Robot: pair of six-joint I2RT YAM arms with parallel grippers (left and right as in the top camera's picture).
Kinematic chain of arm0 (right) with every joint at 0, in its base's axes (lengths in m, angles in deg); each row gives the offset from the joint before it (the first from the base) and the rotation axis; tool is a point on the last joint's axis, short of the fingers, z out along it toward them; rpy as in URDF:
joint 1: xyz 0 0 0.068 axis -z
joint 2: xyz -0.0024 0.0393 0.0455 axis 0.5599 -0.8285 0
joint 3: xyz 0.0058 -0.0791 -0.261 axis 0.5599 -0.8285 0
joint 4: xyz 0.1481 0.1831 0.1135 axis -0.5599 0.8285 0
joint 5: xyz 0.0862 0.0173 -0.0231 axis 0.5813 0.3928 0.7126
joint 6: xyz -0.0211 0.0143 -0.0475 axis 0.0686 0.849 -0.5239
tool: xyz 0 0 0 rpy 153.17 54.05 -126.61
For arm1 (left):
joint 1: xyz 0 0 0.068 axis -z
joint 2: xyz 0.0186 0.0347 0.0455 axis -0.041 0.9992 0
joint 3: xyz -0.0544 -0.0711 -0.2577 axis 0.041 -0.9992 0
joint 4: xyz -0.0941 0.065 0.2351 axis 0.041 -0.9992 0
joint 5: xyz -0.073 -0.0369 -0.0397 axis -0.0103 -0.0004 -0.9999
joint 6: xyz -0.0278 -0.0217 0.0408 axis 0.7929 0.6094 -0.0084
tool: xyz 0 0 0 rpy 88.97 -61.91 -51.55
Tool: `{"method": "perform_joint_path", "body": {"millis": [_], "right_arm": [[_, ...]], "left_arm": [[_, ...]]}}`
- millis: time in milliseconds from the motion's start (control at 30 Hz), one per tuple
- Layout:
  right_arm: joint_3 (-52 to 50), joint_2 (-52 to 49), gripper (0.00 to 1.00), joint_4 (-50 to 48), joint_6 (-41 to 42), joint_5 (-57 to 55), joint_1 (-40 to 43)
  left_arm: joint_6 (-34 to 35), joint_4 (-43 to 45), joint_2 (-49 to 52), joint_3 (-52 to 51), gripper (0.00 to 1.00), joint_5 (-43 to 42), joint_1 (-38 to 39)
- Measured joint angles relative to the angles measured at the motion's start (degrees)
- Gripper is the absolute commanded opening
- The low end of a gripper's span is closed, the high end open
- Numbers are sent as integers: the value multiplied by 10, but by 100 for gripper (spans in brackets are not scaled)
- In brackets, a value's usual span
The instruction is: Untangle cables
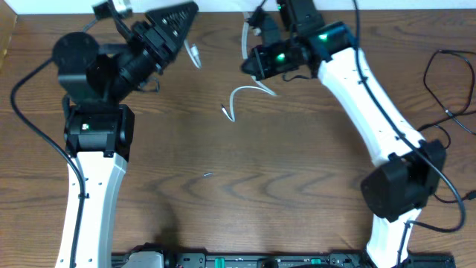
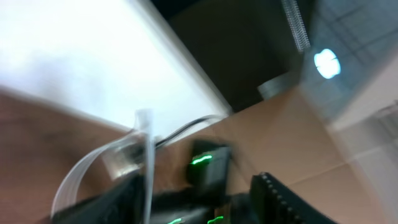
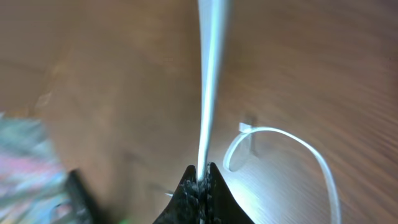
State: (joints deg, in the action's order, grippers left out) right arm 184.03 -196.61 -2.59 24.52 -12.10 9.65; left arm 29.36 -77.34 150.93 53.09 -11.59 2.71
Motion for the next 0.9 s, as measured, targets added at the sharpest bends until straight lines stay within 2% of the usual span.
{"method": "perform_joint_path", "body": {"millis": [33, 133, 300, 467, 667, 833, 900], "right_arm": [[0, 17, 1, 14, 2, -30, 7], [0, 69, 1, 41, 6, -90, 25], [2, 179, 1, 90, 21, -186, 82], [6, 229, 1, 138, 30, -283, 158], [5, 218, 1, 169, 40, -383, 264], [5, 217, 2, 169, 25, -359, 332], [5, 215, 13, 173, 7, -320, 331]], "left_arm": [[-26, -26, 0, 0, 74, -1, 0], [-94, -85, 1, 0, 81, -1, 0], [-189, -157, 1, 0, 82, 0, 0], [-264, -221, 1, 0, 82, 17, 0], [-307, -248, 6, 0, 82, 33, 0], [-320, -251, 23, 0, 82, 37, 2], [-322, -252, 30, 0, 82, 45, 2]]}}
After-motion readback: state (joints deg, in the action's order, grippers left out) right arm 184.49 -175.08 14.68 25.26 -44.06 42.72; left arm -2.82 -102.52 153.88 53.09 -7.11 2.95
